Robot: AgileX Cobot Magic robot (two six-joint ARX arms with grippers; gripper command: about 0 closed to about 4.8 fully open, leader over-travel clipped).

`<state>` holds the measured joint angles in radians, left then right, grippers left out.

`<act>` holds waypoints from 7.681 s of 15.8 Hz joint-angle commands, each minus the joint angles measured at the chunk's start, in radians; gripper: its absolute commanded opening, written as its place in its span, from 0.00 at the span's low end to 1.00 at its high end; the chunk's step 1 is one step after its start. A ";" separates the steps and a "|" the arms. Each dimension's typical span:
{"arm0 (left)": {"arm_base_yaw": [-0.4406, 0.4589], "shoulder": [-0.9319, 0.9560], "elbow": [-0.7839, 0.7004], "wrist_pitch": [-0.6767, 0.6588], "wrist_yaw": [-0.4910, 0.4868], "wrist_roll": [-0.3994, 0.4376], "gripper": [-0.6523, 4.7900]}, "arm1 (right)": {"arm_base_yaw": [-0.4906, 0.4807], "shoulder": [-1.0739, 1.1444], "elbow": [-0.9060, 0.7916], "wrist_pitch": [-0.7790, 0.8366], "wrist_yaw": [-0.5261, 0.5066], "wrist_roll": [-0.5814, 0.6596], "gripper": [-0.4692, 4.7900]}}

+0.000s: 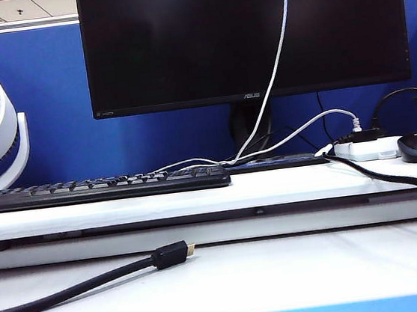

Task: Pick up the Type-C charging cable and the charging base, insert one end of the Type-C charger into the corresponding slot on the base, and finally place the plugged-in charger back on the table.

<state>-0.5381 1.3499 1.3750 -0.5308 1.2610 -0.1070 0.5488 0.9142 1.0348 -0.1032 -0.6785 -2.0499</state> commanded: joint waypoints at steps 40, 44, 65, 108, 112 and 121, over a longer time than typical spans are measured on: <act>0.000 0.027 0.006 0.122 -0.026 -0.132 0.61 | 0.002 0.027 0.002 0.048 -0.008 -0.024 0.09; 0.000 0.053 0.006 0.126 -0.047 -0.108 0.61 | 0.001 0.029 0.002 0.048 0.031 -0.024 0.09; -0.001 0.482 0.008 0.254 -0.662 0.238 0.61 | -0.055 0.032 0.002 -0.008 0.238 -0.023 0.09; -0.248 0.744 0.374 0.176 -1.128 0.245 0.20 | -0.176 0.033 0.002 -0.005 0.415 -0.014 0.09; -0.204 0.536 0.374 0.063 -1.126 0.238 0.20 | -0.177 0.033 0.002 -0.005 0.415 -0.014 0.09; -0.148 0.177 0.380 -0.111 -1.062 0.077 0.21 | -0.176 0.033 0.002 -0.003 0.414 -0.015 0.09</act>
<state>-0.6964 1.5448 1.7470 -0.6430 0.0830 0.0143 0.3721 0.9501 1.0332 -0.1215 -0.2619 -2.0689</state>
